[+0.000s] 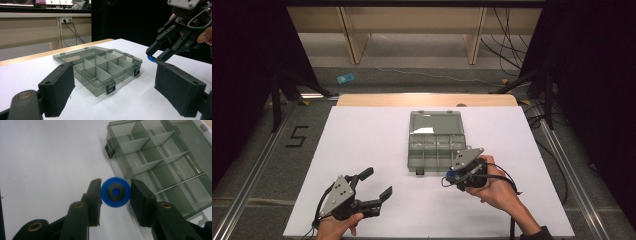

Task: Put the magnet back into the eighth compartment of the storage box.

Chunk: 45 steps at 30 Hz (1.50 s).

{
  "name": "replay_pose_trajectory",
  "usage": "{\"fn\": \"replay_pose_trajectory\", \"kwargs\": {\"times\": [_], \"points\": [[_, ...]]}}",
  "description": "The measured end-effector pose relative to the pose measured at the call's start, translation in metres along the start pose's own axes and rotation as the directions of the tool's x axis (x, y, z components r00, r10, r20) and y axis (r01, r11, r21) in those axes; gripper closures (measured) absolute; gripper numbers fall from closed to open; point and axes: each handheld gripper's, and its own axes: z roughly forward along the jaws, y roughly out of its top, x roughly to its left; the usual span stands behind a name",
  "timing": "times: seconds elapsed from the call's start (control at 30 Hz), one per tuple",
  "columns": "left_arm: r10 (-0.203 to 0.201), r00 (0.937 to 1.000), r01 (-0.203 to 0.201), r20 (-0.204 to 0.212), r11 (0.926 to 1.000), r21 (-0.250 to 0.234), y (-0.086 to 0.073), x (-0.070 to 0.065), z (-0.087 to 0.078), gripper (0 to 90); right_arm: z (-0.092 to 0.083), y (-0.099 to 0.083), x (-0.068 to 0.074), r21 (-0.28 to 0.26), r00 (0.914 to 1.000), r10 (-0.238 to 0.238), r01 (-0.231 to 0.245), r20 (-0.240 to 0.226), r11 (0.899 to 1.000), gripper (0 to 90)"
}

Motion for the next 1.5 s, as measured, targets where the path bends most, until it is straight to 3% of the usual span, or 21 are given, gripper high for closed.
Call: {"fn": "replay_pose_trajectory", "kwargs": {"times": [0.27,0.93,1.5], "points": [[-0.001,1.0000,0.001,0.000,1.0000,0.000,0.000,0.000,0.000,15.8,-0.005,-0.003,-0.007,-0.029,0.9989,0.036,-0.036,0.028,0.999,62.7],[-0.001,1.0000,0.001,0.000,1.0000,0.001,0.000,0.000,0.000,15.8,-0.011,-0.012,-0.026,-0.063,0.9938,0.068,-0.063,0.087,0.996,62.7],[-0.003,1.0000,0.003,-0.001,1.0000,0.003,-0.001,0.000,0.000,15.8,0.002,-0.017,-0.045,-0.041,0.9857,0.107,-0.103,0.130,0.994,62.7]]}}
